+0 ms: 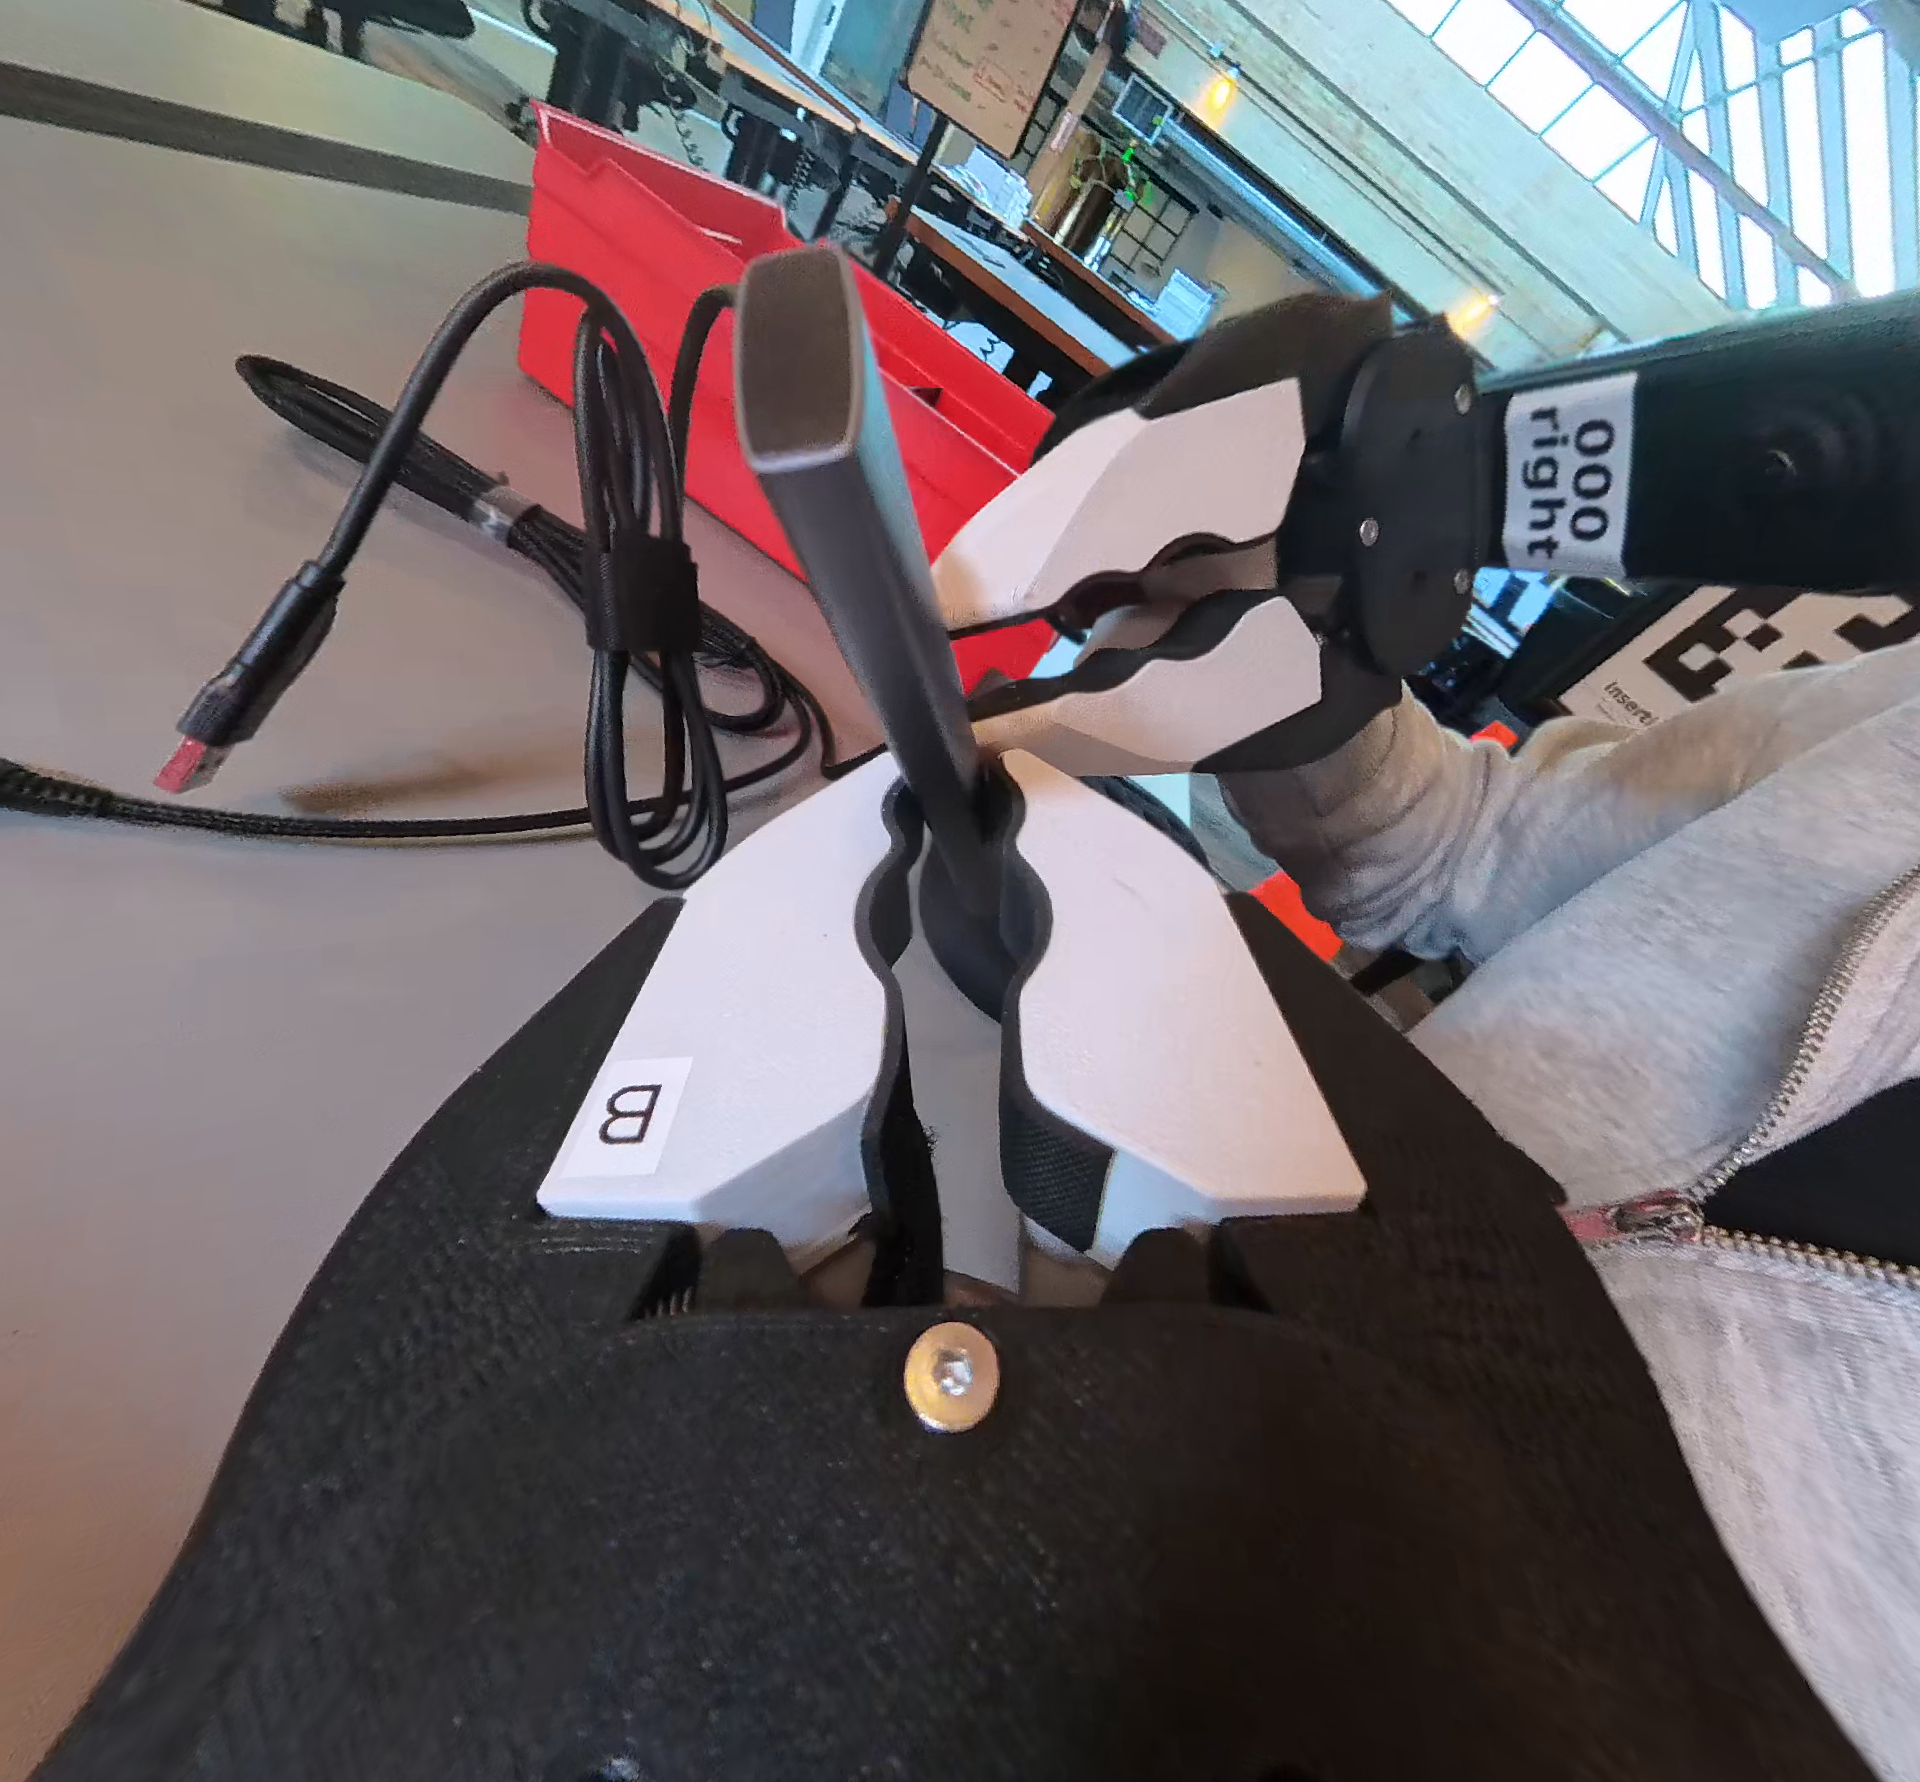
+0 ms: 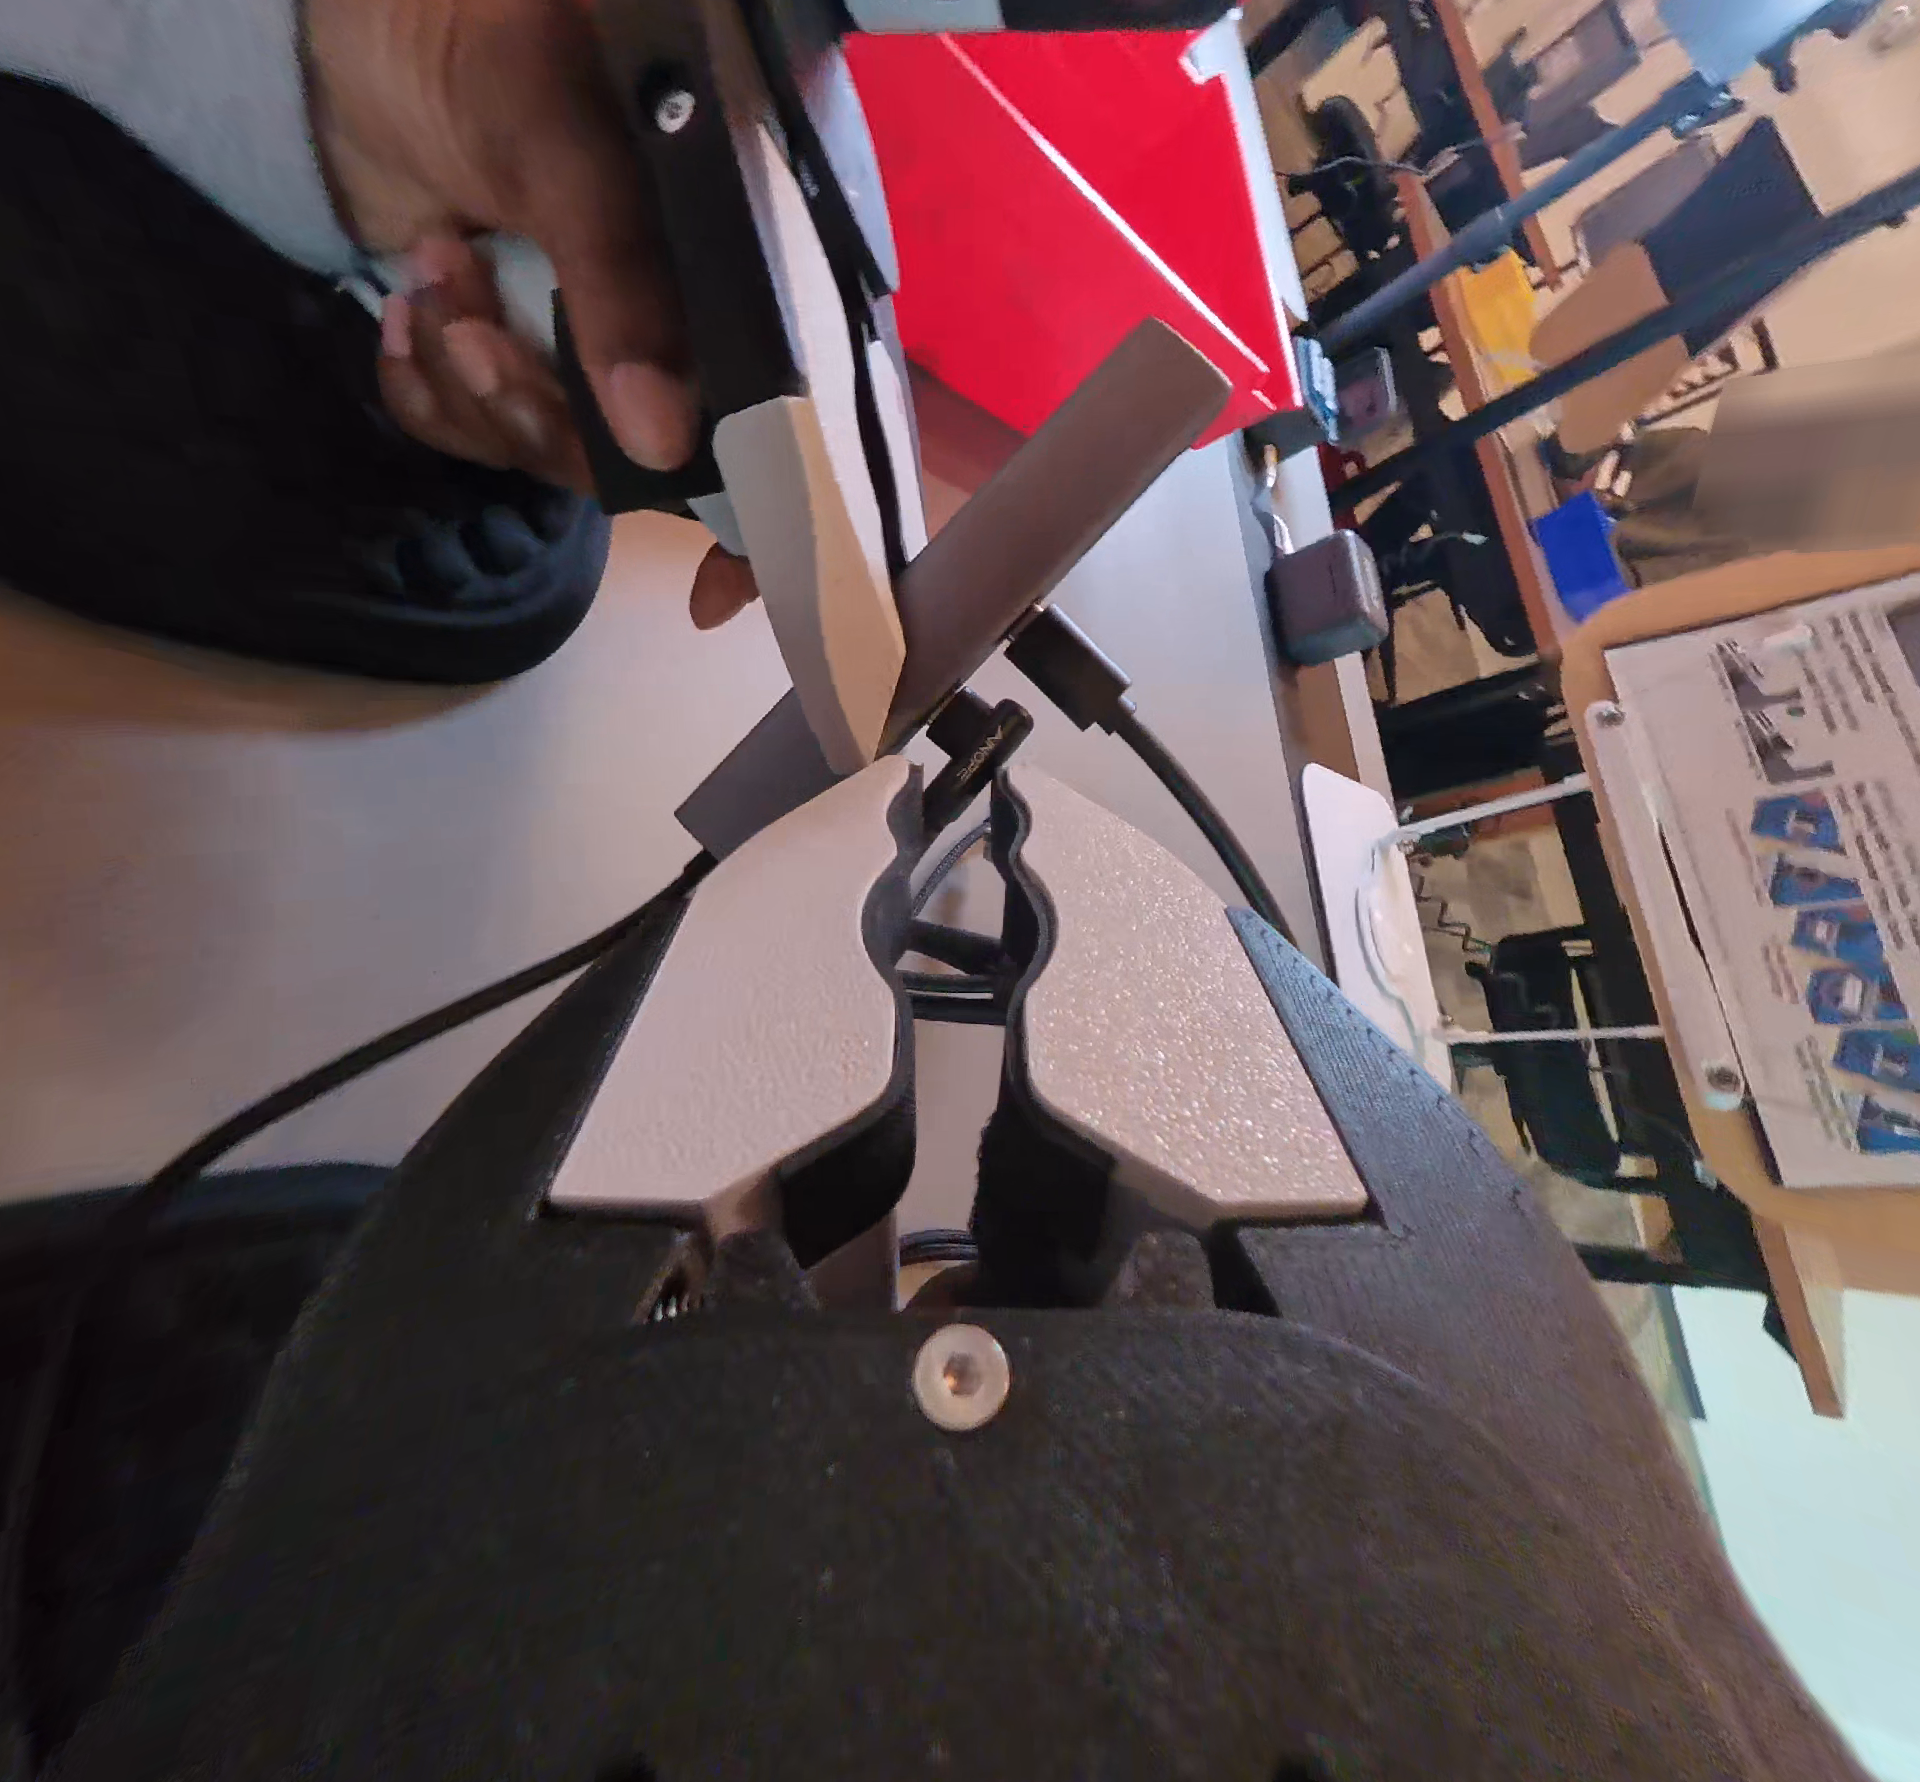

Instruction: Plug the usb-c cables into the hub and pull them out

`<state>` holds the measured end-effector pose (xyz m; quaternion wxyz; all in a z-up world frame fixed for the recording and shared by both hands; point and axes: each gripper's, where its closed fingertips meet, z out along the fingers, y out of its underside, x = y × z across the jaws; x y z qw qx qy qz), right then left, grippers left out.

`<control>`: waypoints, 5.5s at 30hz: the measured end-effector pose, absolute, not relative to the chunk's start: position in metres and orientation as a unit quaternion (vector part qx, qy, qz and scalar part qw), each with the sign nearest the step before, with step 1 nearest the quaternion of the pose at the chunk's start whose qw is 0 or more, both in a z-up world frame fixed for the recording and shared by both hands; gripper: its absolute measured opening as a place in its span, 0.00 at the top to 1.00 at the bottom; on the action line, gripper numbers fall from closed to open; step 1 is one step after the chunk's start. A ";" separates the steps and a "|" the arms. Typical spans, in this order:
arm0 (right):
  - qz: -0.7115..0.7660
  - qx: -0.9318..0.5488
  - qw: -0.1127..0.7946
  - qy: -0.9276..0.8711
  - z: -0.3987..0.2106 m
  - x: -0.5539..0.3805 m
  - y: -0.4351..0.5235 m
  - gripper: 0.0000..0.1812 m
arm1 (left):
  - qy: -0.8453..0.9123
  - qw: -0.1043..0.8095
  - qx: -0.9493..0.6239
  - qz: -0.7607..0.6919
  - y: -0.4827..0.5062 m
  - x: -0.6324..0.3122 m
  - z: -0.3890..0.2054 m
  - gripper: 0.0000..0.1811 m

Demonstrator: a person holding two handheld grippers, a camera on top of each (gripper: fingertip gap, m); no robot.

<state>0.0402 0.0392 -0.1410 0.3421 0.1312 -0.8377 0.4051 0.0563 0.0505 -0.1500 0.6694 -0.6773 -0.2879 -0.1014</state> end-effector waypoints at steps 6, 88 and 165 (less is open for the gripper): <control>0.472 0.037 0.340 -0.813 -0.134 0.036 0.042 0.96 | -0.287 0.693 -0.660 -0.038 0.050 0.049 -0.143 0.90; 0.686 -0.209 0.486 -0.500 0.021 -0.011 0.313 0.96 | -0.300 0.776 -0.554 0.029 0.044 0.051 -0.121 0.93; 0.341 -0.580 0.266 -0.690 -0.194 -0.029 0.332 0.94 | -0.297 0.775 -0.558 0.023 0.046 0.051 -0.122 0.93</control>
